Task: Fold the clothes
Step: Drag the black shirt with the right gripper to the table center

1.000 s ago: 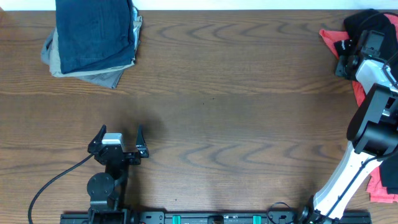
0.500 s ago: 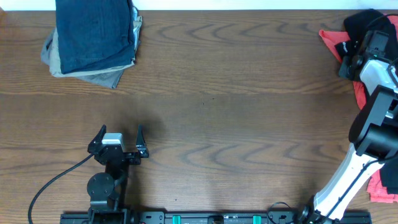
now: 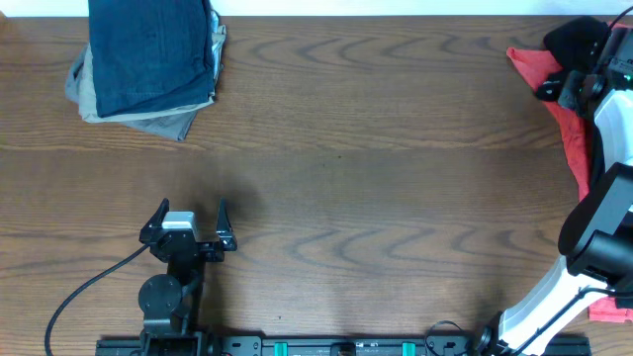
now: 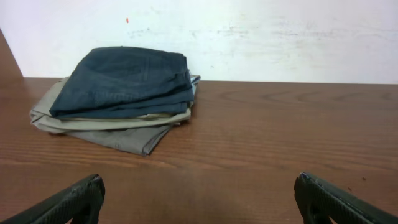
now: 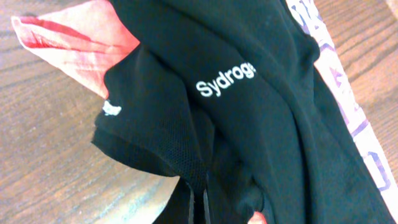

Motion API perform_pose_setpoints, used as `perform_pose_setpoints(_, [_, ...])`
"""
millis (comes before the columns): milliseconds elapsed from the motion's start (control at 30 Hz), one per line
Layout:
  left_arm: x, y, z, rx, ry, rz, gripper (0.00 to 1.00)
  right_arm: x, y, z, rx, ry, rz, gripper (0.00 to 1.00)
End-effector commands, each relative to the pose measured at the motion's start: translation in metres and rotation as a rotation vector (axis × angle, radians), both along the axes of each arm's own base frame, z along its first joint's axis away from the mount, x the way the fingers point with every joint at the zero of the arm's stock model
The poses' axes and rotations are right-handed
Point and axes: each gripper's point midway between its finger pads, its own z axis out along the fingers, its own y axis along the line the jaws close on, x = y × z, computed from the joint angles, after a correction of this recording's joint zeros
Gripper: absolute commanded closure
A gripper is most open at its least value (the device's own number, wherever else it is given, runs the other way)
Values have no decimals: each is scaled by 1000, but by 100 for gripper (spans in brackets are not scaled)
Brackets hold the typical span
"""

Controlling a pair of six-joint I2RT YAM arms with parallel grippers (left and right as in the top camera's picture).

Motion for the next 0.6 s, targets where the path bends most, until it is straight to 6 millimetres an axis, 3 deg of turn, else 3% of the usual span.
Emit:
perform_pose_setpoints(0, [-1, -1, -15, 2, 44, -8, 2, -1, 2, 37, 9, -85, -24, 99])
perform_pose_setpoints(133, [-1, -1, -15, 2, 44, -8, 2, 2, 26, 83, 57, -197, 54, 99])
perform_pose_setpoints(267, [-1, -1, -15, 2, 44, -8, 2, 7, 73, 132, 138, -321, 187, 99])
perform_pose_setpoints(400, [-1, -1, -15, 2, 44, -8, 2, 10, 140, 168, 246, -408, 315, 99])
perform_pose_setpoints(567, [-1, -1, -15, 2, 44, -8, 2, 10, 244, 177, 358, -399, 523, 99])
